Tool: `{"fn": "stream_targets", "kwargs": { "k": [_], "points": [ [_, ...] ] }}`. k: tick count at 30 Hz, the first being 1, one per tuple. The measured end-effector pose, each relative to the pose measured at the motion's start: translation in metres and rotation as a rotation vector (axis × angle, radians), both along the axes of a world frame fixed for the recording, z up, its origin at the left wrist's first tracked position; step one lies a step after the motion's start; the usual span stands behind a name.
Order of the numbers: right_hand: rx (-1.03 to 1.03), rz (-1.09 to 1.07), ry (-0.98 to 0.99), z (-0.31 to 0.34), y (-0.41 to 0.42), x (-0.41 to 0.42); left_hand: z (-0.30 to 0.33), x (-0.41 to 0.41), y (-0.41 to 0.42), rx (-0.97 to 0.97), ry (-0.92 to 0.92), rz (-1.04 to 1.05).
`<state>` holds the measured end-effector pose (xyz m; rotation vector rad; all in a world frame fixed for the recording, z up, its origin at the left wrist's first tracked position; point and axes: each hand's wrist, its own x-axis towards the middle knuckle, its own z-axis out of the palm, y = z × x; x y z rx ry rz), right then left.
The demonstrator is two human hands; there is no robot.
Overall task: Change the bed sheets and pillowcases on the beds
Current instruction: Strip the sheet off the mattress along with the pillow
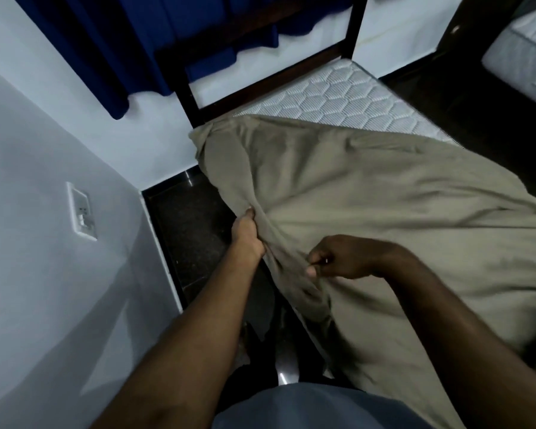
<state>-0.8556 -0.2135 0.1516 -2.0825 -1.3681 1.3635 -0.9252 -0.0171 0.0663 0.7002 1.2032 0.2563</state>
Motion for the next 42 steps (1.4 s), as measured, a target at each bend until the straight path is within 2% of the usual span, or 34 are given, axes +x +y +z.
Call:
{"fn": "stream_targets", "kwargs": {
  "k": [2,5,7,10,14,17,19,21,23,25,27,29,33,36,38,40,42],
  "points": [
    [0.057,-0.142,-0.060,-0.012,0.009,0.006,-0.002,-0.009,-0.009,0.127,-0.036,-0.044],
    [0.240,-0.524,-0.157,-0.024,0.036,0.014,-0.001,-0.030,-0.037,0.315,-0.108,-0.281],
    [0.258,-0.594,-0.225,-0.028,0.060,0.014,-0.001,-0.047,-0.055,0.382,-0.174,-0.440],
    [0.099,-0.508,-0.208,-0.048,0.097,0.013,0.004,-0.060,-0.064,0.399,-0.192,-0.522],
    [-0.119,-0.342,-0.205,-0.080,0.123,0.007,0.002,-0.076,-0.057,0.368,-0.118,-0.573],
    [-0.208,-0.225,-0.317,-0.106,0.129,0.010,-0.002,-0.090,-0.063,0.278,-0.145,-0.589],
    [-0.213,-0.205,-0.318,-0.119,0.131,0.012,-0.005,-0.096,-0.065,0.151,-0.148,-0.582],
    [-0.165,-0.222,-0.207,-0.117,0.131,0.010,-0.010,-0.099,-0.060,0.035,-0.067,-0.572],
    [-0.039,-0.318,0.017,-0.107,0.127,0.007,-0.012,-0.097,-0.052,-0.009,0.028,-0.535],
    [0.107,-0.376,0.291,-0.094,0.122,0.003,-0.014,-0.093,-0.045,-0.041,0.099,-0.408],
    [0.231,-0.354,0.534,-0.076,0.114,0.000,-0.021,-0.087,-0.036,-0.099,0.098,-0.254],
    [0.265,-0.283,0.647,-0.053,0.105,-0.001,-0.029,-0.081,-0.024,-0.202,0.014,-0.107],
    [0.178,-0.110,0.732,-0.014,0.080,-0.002,-0.030,-0.067,-0.002,-0.372,-0.178,-0.040],
    [0.056,-0.025,0.757,0.006,0.064,-0.005,-0.019,-0.047,0.009,-0.366,-0.266,-0.089],
    [0.016,0.040,0.736,0.014,0.059,-0.005,-0.002,-0.031,0.018,-0.292,-0.266,-0.103],
    [-0.003,0.013,0.669,0.018,0.061,0.000,0.012,-0.013,0.033,-0.182,-0.256,-0.173],
    [0.053,-0.115,0.512,0.019,0.068,0.008,0.028,0.003,0.048,-0.168,-0.292,-0.202]
  ]
}}
